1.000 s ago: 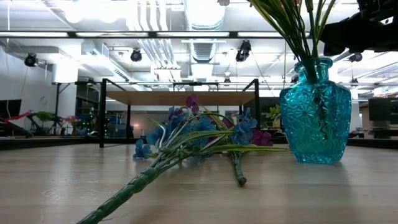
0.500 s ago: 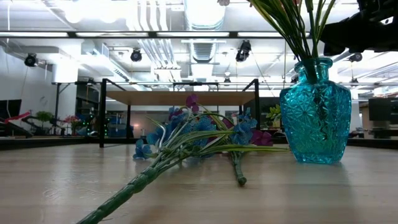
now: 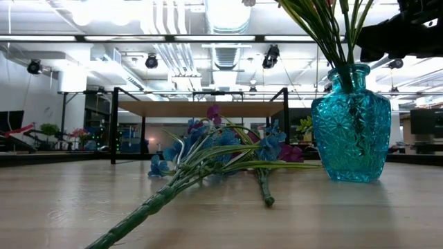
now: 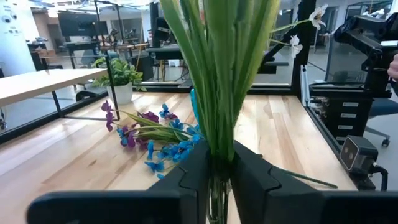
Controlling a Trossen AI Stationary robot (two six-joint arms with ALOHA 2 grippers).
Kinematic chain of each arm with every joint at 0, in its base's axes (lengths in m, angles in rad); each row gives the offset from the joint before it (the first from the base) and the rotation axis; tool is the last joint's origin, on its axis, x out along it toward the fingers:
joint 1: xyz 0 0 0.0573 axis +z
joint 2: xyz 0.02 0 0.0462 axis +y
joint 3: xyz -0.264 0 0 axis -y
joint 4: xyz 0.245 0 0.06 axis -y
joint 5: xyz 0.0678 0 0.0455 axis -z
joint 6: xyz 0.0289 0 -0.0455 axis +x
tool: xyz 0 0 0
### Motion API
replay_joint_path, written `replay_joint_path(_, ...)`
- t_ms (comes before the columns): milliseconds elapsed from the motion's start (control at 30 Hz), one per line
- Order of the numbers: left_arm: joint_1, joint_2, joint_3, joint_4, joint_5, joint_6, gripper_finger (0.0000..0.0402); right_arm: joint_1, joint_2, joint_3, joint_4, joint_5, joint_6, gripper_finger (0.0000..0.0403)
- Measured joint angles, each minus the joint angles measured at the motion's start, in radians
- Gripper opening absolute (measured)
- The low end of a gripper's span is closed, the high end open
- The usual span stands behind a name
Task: Pick and place flowers into a vace then onto a shelf
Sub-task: Put the white flowers into the transparent vase
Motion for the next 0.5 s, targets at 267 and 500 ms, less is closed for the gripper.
replay_joint_path(267, 0.0, -0.001, 0.059, -0.021, 0.02, 0.013, 0.0135, 0.0, 0.0, 0.0, 0.0, 0.0, 0.0, 0.0008)
replay_joint_path(500, -0.007, -0.05, 0.134, -0.031, 0.018, 0.171, 0.0196, 0.0, 0.0, 0.0, 0.0, 0.0, 0.0, 0.0008)
